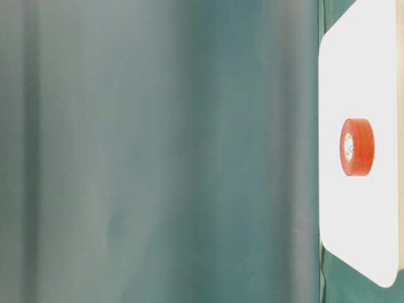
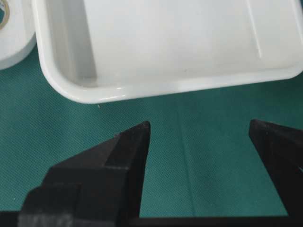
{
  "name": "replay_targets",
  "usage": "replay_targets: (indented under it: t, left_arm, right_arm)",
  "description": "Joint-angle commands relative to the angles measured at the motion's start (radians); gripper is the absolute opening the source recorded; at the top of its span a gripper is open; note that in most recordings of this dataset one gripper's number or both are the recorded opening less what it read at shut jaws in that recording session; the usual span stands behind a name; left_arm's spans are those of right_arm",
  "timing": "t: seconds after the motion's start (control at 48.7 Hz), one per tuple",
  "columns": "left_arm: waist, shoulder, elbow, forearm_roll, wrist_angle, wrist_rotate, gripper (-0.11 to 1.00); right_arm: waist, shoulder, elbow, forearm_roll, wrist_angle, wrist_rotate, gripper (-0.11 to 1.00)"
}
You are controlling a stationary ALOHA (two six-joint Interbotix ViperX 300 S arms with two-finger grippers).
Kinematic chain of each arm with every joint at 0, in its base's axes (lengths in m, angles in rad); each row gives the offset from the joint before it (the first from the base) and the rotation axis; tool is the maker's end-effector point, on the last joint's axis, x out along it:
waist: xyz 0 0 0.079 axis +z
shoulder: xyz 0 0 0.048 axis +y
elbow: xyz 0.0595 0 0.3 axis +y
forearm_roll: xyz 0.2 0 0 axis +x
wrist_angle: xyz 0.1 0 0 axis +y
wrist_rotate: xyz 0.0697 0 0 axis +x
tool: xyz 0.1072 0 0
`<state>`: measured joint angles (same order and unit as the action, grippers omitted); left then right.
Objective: Put the tape into the white case with the right arm.
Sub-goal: 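Withdraw the open right gripper to the right side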
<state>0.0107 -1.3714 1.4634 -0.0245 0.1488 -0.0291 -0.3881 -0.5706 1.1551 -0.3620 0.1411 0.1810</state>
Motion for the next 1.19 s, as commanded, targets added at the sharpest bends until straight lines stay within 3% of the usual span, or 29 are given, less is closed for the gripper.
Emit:
replay_targets:
  t: [0.0, 0.226, 0.534, 0.657, 0.883, 1.171]
  left_arm:
    - [0.005, 0.008, -0.009, -0.002, -0.009, 0.000, 0.00]
    - [0.006, 0.008, -0.009, -0.002, -0.009, 0.000, 0.00]
    - [0.005, 0.008, -0.009, -0.002, -0.009, -0.002, 0.00]
    - [0.006, 0.008, -0.009, -0.002, -0.009, -0.002, 0.00]
    - [0.006, 0.008, -0.011, -0.002, -0.009, -0.002, 0.00]
    - [0.006, 0.008, -0.009, -0.002, -0.009, -0.002, 0.00]
  right_arm:
    - [0.005, -0.006, -0.009, 0.006, -0.009, 0.008, 0.55]
    - [0.092, -0.011, 0.008, 0.006, -0.009, 0.077, 0.55]
    - [0.341, -0.055, 0.043, 0.006, -0.009, 0.132, 0.55]
    - [0.405, -0.091, 0.057, 0.006, -0.009, 0.166, 0.55]
    - [0.457, -0.135, 0.094, 0.005, -0.009, 0.236, 0.54]
    - [0.460, -0.130, 0.098, 0.003, -0.012, 0.236, 0.54]
